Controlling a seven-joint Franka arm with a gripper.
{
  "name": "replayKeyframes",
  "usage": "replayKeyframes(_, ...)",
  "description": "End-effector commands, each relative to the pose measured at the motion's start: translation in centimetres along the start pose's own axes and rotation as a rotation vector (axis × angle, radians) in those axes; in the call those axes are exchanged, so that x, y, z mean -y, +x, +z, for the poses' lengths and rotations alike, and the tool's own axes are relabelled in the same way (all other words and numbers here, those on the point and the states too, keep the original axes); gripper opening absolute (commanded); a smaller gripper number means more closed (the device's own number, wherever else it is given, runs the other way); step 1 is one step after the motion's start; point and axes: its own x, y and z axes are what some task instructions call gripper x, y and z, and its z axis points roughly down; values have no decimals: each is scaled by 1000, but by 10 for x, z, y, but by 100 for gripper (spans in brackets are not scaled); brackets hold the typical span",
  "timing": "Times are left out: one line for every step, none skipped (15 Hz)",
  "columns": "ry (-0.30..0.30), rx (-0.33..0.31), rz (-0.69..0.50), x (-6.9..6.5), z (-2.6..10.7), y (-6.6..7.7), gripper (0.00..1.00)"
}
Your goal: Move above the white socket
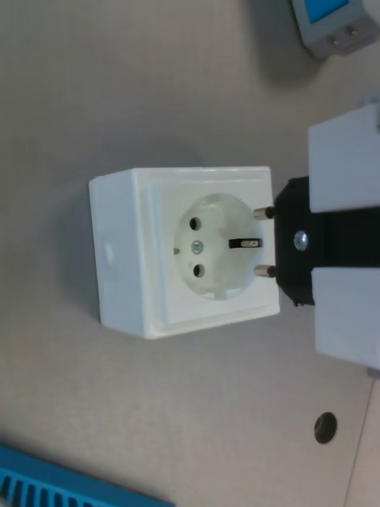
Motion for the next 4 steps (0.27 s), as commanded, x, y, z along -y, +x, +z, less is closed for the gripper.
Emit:
replayKeyframes(-28,-110,-53,3,9,-5,0)
replayKeyframes(-28,-110,-54,3,10,-5,0)
replayKeyframes(-28,-110,-52,3,12,-5,0)
replayKeyframes(-28,-111,-48,3,13,-5,0)
